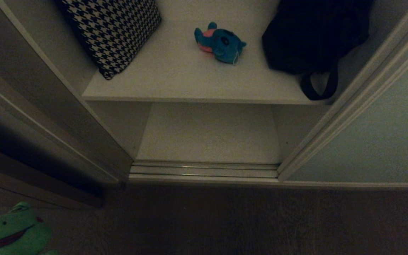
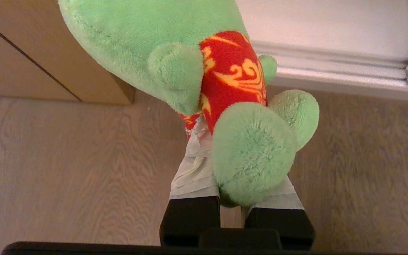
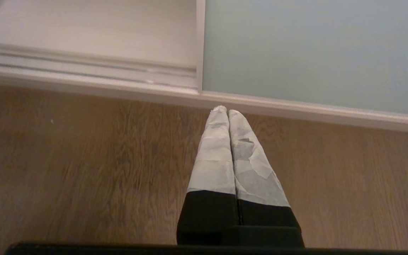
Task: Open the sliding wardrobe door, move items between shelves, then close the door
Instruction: Place the green doll on the lower shelf
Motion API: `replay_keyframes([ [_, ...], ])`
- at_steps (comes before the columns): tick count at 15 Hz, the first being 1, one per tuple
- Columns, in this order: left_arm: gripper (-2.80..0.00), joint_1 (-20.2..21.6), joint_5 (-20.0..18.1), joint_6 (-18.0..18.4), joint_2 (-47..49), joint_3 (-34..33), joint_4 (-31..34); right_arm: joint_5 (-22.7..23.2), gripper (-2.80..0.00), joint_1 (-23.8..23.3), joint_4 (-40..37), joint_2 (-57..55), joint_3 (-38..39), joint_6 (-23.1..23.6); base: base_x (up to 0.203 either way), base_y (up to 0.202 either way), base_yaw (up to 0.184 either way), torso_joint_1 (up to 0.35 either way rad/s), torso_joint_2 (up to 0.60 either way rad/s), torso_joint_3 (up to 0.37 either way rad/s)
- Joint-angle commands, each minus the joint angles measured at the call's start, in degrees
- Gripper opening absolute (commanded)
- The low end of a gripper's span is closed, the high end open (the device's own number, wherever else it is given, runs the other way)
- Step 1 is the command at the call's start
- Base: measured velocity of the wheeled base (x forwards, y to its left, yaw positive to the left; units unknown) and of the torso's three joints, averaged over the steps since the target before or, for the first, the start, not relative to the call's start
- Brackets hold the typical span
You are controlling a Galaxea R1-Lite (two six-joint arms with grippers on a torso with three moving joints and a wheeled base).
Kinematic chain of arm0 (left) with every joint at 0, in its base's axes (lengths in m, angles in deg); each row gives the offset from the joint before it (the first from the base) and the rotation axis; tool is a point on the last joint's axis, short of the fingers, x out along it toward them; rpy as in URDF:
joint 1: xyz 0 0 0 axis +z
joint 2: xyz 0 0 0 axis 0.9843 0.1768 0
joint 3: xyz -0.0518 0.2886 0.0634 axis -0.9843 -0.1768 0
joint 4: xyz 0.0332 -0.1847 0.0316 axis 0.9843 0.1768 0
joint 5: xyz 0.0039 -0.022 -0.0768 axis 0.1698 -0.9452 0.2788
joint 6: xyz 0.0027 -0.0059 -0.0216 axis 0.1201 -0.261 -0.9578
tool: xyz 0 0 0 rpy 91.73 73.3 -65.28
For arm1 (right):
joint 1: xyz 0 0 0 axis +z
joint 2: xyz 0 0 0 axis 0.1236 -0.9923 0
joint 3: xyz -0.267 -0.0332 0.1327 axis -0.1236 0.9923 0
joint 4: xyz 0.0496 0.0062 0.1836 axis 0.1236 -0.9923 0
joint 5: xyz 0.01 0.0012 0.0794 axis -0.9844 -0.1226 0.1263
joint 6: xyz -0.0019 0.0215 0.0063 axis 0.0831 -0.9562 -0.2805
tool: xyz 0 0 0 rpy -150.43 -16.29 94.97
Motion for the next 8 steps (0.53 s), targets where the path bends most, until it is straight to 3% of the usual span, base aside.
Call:
replay_keyframes([
  [1,-2.8,0.02,-0.04,-0.1,0.2,0.06,0.09,0.03,-2.8,0.02,0.01,0.1,0.0,0.02,0.0,0.0,0.0,0.005,0.0,-0.193],
  [8,-2.8,0.02,-0.04,-0.12,0.2,0.16,0.61,0.03,-2.8,0.02,0.01,0.1,0.0,0.02,0.0,0.0,0.0,0.002,0.0,-0.198],
])
